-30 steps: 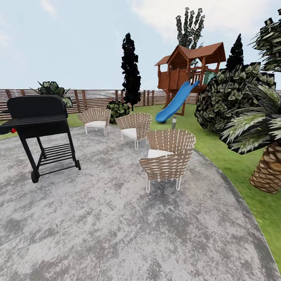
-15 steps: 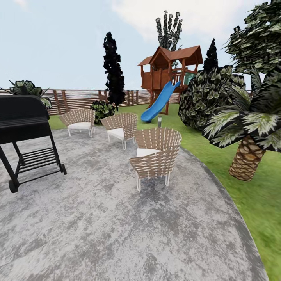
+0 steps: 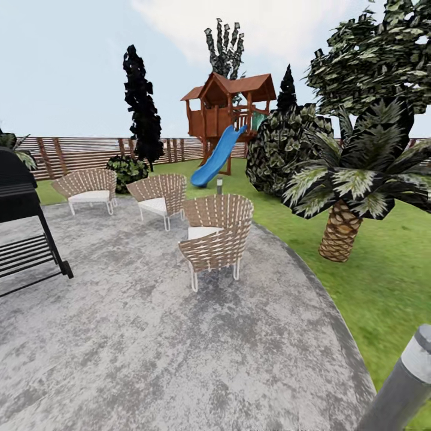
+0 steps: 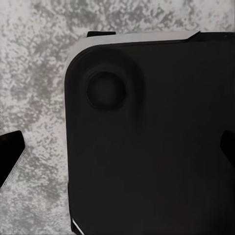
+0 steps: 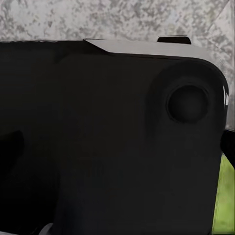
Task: In the garden, pick up the pesticide atomizer on the floor and spray pesticide onto both trees until each tree trunk is fully covered.
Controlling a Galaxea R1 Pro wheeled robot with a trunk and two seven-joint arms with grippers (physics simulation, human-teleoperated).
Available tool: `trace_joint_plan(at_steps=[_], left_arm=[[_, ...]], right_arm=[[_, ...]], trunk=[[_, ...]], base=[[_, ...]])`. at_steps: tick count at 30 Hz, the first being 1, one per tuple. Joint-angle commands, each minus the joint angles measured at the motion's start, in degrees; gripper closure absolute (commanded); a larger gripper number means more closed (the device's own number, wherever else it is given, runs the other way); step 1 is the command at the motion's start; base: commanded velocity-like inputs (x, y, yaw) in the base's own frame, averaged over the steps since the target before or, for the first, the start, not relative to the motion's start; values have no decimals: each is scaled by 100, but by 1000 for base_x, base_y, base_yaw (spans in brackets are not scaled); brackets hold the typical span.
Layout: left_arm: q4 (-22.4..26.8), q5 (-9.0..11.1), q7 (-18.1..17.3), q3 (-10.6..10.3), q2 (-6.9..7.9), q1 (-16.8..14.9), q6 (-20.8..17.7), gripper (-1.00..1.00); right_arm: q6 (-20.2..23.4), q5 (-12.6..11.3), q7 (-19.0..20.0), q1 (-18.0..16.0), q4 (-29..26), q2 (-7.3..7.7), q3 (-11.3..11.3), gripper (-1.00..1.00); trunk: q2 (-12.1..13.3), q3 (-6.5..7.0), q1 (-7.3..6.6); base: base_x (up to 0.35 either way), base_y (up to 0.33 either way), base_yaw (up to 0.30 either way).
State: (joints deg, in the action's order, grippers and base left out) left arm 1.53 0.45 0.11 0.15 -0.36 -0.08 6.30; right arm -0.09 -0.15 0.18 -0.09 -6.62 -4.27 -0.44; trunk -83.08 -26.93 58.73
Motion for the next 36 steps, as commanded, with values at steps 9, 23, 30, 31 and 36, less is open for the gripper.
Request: trace_joint_plan(at_steps=[9,23,30,31,36], left_arm=[[-3,-1,3,-4,-18,-9,-14,-100],[1,15,6,13,-18,-18,-31,-100],[-1,17,-2,18,-16,-43,-32,-100],[0,17,-2,18,-16,-44,-32,-100],[0,20,-2,20,-17,-45,-32,-100]], right_arm=[[0,-1,0,0,-6,39,0,-100],[0,-3,0,0,-6,41,0,-100],[0,-3,0,0,-6,41,0,-100],[0,-3,0,0,-6,41,0,-100],[0,-3,0,0,-6,41,0,-100]], trunk=[[0,0,0],[-361,-162,198],[-642,-287,351],[-682,-306,373],[-882,-409,483]], base=[[-1,1,-300],[0,0,-300],[0,0,-300],[0,0,-300],[0,0,-296]])
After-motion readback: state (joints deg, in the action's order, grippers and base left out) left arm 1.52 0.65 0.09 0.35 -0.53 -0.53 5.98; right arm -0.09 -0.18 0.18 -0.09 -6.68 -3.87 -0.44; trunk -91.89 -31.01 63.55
